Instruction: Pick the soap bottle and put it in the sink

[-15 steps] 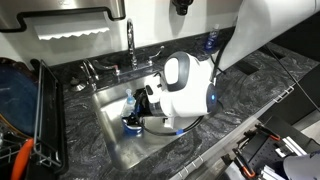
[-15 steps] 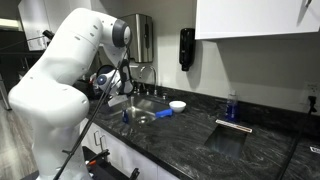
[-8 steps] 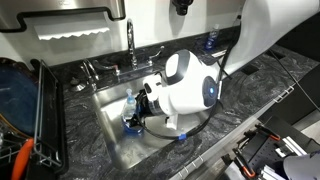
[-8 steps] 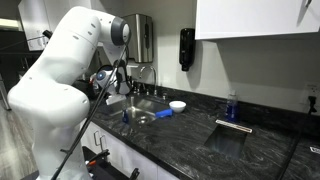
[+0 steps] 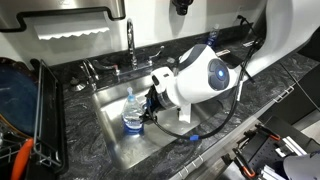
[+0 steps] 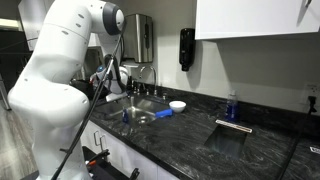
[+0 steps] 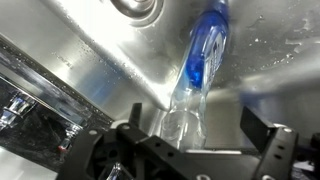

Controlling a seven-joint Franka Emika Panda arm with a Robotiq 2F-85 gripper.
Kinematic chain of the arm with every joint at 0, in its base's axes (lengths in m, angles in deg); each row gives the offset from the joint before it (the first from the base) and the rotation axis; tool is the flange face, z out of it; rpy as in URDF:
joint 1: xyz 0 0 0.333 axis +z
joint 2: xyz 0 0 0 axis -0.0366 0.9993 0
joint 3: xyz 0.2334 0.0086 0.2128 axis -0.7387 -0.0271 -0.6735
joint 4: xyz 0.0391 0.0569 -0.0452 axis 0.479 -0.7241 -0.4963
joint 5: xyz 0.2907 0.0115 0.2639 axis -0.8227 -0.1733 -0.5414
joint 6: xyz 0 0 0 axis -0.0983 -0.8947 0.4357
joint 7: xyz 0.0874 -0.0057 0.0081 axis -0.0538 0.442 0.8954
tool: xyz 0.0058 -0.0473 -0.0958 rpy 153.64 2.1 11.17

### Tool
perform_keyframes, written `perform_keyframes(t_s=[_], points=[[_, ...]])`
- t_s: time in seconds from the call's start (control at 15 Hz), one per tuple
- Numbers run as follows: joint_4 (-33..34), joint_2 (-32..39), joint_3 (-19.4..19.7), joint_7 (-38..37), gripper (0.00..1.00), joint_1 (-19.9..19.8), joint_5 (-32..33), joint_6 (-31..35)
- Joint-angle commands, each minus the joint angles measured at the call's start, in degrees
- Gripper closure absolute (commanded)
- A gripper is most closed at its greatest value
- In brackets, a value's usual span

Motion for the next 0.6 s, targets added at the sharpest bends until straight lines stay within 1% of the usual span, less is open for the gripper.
perform_keyframes(t_s=[0.0,0.2,0.27,0.4,0.53], points=[[-7.31,-8.13,-0.02,9.14,0.00,-2.44,-9.85,3.77],[-12.08,-12.67,-0.83,17.46,0.00,-4.20,-20.18,4.52],[-13.97,-14.58,2.73,21.41,0.00,-1.08,-25.19,4.97],[-17.24,-16.68,3.27,28.93,0.00,0.23,-33.94,2.07],[-19.57,-18.10,3.91,36.72,0.00,1.31,-42.66,1.43]])
